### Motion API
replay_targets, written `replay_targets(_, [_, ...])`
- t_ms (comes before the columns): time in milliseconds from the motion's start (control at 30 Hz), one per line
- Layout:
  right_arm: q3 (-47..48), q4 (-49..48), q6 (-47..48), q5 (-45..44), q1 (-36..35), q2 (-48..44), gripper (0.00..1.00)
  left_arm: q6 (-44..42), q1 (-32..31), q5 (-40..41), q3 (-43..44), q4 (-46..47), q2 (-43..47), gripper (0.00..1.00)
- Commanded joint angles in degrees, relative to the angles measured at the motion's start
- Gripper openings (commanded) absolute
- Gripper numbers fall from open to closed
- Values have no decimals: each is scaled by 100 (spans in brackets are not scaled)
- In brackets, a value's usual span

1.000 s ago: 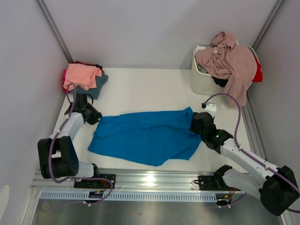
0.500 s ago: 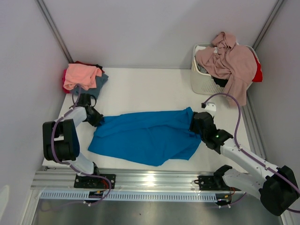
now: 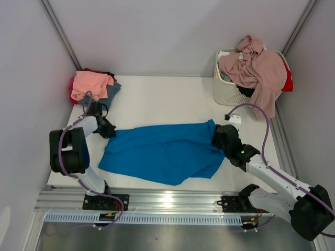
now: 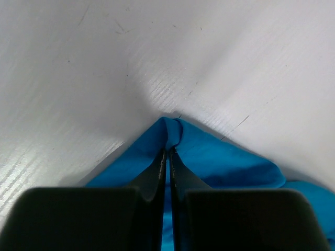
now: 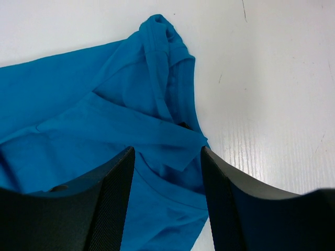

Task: Fold and stack the t-shirts
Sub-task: Fold the flattened tshirt in 1/3 of the way

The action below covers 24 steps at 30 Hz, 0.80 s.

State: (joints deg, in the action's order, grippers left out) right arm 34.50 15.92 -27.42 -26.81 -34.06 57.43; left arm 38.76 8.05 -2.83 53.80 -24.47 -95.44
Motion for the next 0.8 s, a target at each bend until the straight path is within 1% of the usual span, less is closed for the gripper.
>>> replay_targets(0, [-31, -212, -62, -35, -39, 5, 57, -115, 47, -218, 192, 223, -89, 2])
replay_targets(33, [-22, -230, -70, -35, -30, 5, 57, -115, 47, -244, 175, 249, -89, 1])
replay_targets(200, [-22, -265, -62, -9, -39, 75, 57, -115, 47, -279, 201, 250, -28, 1])
replay_targets(467, [-5, -379, -44, 53, -48, 207, 57, -229, 47, -306, 675, 83, 253, 1])
replay_targets(633, [48, -415, -27, 105, -56, 330, 56, -352, 47, -262, 1377, -146, 298, 1])
replay_targets(767, [66, -388, -18, 97, -74, 348, 56, -387, 47, -192, 1721, -286, 79, 1])
